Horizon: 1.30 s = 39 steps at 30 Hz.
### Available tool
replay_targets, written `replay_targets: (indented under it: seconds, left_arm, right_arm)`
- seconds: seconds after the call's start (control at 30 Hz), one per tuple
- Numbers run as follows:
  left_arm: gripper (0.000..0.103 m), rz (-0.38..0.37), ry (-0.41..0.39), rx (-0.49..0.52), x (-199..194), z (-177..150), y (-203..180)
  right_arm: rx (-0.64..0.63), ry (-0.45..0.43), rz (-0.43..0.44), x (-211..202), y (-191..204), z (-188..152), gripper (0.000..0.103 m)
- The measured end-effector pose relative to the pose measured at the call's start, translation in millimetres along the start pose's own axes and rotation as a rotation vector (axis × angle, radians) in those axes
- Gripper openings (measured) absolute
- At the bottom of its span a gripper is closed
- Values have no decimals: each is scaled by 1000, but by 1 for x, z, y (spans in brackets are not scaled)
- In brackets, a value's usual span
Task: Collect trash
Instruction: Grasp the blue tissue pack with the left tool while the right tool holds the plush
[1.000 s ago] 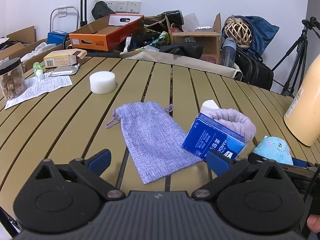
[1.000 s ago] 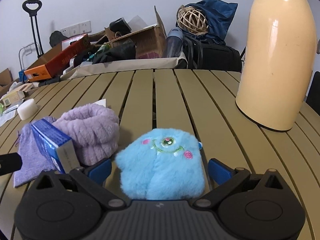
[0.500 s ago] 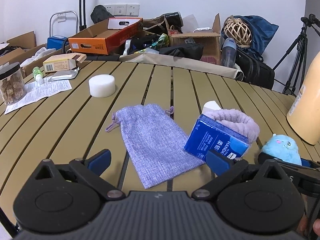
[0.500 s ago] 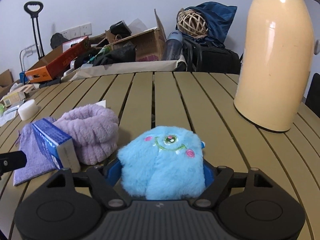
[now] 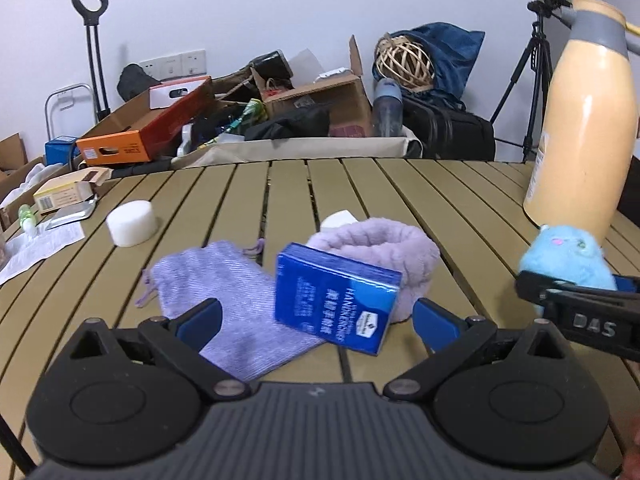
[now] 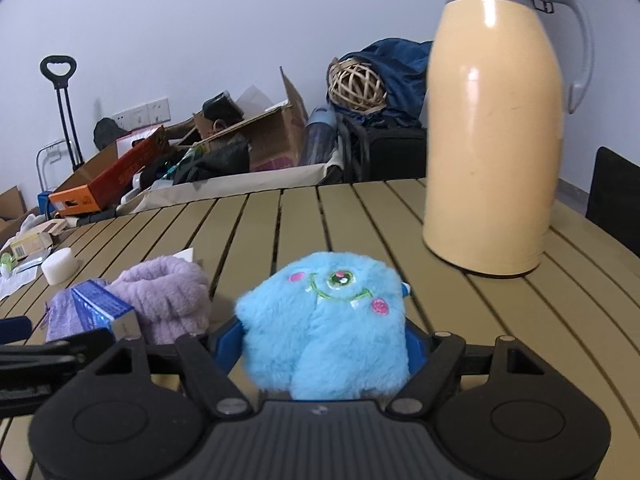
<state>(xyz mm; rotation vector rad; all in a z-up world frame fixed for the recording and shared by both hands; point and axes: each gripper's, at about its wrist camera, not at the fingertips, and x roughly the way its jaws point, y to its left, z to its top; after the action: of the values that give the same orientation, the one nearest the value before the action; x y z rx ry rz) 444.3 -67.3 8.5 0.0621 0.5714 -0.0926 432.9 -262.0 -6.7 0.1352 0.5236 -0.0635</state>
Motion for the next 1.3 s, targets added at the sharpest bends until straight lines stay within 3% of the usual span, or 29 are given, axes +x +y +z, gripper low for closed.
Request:
replay_targets:
  seconds: [0.17,0.63,0.67,0.73,0.8,1.3]
  left_arm:
    - [103,28,-5,4,14,3,-3]
    - [103,16,-1,-12,44,8,-2]
    - [102,20,-2,-6,44,7,-3]
    - [85,9,7,4,45,7,-5]
    - [75,-23,19,-1,46,7,-4]
    - [73,-7,-15,-10,25,2,-4]
  right_arm:
    - [13,-12,-15,-6,-15,-3,76]
    - [20,-10,-24,-9,-29,-8,76]
    - [17,-6,-25,-8,-29,-8,76]
    - [17,1,-28,-6,-30,-9,76]
    - [16,5,-27,-6,-29,-9,76]
    - [8,-20,5,-18,-26,-10,76]
